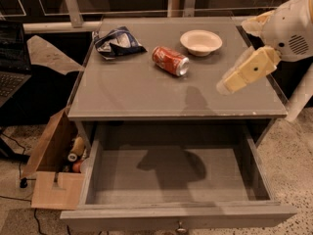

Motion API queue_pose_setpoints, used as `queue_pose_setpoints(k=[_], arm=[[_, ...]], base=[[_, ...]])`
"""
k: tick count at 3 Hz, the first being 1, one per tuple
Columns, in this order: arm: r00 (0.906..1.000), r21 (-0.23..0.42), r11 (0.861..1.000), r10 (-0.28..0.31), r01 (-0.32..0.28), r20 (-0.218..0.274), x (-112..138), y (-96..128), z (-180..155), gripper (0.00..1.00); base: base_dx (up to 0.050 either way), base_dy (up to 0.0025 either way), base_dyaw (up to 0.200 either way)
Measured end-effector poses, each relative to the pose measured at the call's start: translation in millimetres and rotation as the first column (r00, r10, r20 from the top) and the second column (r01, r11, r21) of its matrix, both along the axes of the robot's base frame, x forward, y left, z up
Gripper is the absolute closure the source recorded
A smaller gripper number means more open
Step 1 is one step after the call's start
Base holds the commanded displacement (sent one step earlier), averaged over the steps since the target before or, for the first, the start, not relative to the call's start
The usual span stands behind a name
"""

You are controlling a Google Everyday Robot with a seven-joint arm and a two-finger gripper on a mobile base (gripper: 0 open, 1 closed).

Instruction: Place coke can into top drawer

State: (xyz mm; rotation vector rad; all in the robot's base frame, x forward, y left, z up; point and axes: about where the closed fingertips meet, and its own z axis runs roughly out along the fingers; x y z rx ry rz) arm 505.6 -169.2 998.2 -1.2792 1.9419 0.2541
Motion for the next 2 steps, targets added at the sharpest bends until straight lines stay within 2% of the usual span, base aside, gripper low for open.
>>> queue_pose_setpoints(k=[1, 2], arm=[[0.9999, 0.036, 0.999, 0.012, -0.012, 0.008, 15, 21, -1, 0.0], [0.999, 0.015, 1.0, 0.022, -0.021, -0.04, 28, 33, -13, 0.0]], base=[[0.0, 0.0, 0.0], [0.0, 0.0, 0.0]])
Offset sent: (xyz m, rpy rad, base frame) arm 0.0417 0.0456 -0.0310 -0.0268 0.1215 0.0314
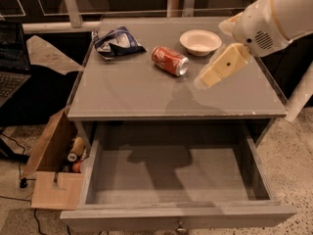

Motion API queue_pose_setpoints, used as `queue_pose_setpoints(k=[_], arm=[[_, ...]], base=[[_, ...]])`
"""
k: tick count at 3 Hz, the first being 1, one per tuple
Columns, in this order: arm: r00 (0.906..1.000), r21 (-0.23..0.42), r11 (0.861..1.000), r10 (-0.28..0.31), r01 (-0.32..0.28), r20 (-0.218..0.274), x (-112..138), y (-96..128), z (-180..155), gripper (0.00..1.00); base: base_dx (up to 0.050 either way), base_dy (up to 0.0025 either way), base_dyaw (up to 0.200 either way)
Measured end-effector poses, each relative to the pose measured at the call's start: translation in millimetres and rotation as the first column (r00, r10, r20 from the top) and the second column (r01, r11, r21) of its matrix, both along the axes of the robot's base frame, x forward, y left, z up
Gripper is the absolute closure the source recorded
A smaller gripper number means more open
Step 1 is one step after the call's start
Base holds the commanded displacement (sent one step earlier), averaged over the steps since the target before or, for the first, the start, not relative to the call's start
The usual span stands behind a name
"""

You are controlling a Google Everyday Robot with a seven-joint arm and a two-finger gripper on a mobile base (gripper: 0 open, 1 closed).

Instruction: Place coke can into top drawer

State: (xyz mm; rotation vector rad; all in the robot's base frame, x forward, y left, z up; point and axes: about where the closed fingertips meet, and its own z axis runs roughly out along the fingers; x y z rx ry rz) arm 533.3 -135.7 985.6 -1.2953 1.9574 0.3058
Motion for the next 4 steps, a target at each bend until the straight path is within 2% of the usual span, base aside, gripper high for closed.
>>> queue_pose_setpoints(k=[1, 2, 3, 4], arm=[[1.0, -0.005, 1.0, 0.004, -0.004, -0.008, 1, 3, -2, 0.0], [0.9986, -0.038, 0.998, -0.049, 0.048, -0.018, 2, -2, -7, 0.0], [0.9921, -0.082, 0.989, -0.125, 0.124, -0.006, 30, -8, -23, 0.0], [0.9853, -0.097, 0.981, -0.171, 0.17, 0.006, 71, -10, -39, 0.0]], base=[[0.0, 0.0, 0.0], [0.0, 0.0, 0.0], [0.0, 0.0, 0.0], [0.0, 0.0, 0.0]])
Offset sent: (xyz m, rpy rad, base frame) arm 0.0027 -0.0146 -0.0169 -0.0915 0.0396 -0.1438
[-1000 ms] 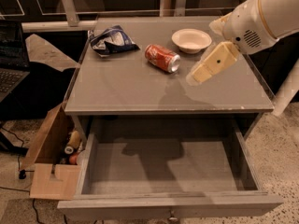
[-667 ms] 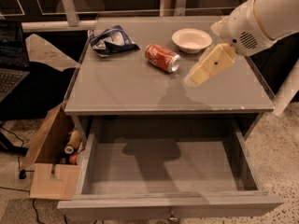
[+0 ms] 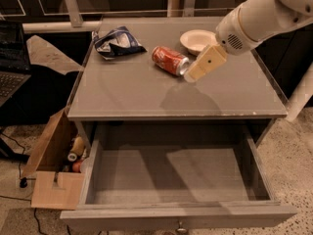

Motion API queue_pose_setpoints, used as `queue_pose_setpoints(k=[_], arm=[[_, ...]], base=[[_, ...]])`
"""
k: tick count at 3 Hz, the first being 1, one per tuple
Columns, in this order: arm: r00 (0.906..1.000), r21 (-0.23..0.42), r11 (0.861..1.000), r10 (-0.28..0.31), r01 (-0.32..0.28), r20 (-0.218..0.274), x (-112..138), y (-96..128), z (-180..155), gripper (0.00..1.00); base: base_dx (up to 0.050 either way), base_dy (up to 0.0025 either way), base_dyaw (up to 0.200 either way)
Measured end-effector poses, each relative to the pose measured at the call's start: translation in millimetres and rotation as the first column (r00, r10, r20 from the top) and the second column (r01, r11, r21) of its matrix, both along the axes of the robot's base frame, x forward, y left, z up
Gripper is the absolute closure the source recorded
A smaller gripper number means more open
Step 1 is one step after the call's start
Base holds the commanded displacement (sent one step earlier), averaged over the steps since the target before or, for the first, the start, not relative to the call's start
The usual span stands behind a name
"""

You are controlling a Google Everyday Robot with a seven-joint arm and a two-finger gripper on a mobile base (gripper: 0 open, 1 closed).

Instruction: Place coke can into top drawer

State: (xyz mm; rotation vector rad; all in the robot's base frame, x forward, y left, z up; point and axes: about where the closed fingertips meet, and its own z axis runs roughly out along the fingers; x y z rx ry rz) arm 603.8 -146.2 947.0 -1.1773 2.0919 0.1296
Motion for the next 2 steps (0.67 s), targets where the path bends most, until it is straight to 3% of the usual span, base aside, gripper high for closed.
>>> queue_pose_setpoints(k=[2], arm=[[0.9983, 0.016, 1.0, -0.012, 0.012, -0.058, 55, 9, -36, 0.0]], base=[[0.0, 0.0, 0.0]])
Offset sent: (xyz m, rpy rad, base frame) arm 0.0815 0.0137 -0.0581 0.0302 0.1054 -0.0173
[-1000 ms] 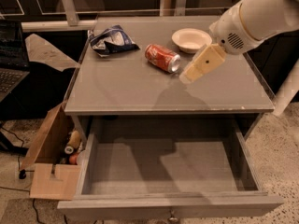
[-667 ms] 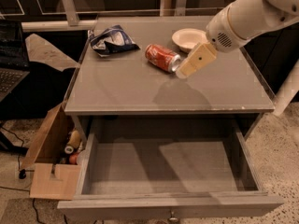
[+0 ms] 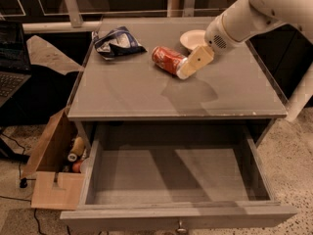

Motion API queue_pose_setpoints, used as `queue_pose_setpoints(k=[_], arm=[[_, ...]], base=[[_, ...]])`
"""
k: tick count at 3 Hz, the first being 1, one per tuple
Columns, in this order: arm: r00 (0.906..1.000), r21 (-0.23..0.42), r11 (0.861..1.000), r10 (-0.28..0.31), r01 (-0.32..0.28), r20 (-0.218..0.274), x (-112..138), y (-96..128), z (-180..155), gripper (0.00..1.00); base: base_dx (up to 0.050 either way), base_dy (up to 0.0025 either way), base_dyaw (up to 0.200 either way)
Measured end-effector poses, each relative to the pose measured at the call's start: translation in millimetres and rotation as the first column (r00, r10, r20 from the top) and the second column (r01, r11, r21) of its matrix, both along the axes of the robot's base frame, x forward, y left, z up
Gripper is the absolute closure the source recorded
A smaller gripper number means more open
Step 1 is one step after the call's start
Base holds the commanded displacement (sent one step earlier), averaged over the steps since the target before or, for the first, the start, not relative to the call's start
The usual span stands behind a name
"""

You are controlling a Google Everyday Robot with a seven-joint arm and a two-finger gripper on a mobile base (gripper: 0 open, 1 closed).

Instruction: Place coke can into top drawer

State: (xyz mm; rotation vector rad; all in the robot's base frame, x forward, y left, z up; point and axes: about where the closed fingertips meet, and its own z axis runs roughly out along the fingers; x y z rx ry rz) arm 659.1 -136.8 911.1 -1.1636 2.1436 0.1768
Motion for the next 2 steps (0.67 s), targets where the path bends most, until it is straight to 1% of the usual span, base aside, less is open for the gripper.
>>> queue_pose_setpoints(k=[1, 2], arm=[[0.9989, 0.016, 1.0, 0.014, -0.013, -0.044, 9, 12, -20, 0.0], [0.9971, 0.039, 0.999, 0.03, -0.028, -0.07, 15, 27, -32, 0.0]], base=[[0.0, 0.0, 0.0], [0.0, 0.0, 0.0]])
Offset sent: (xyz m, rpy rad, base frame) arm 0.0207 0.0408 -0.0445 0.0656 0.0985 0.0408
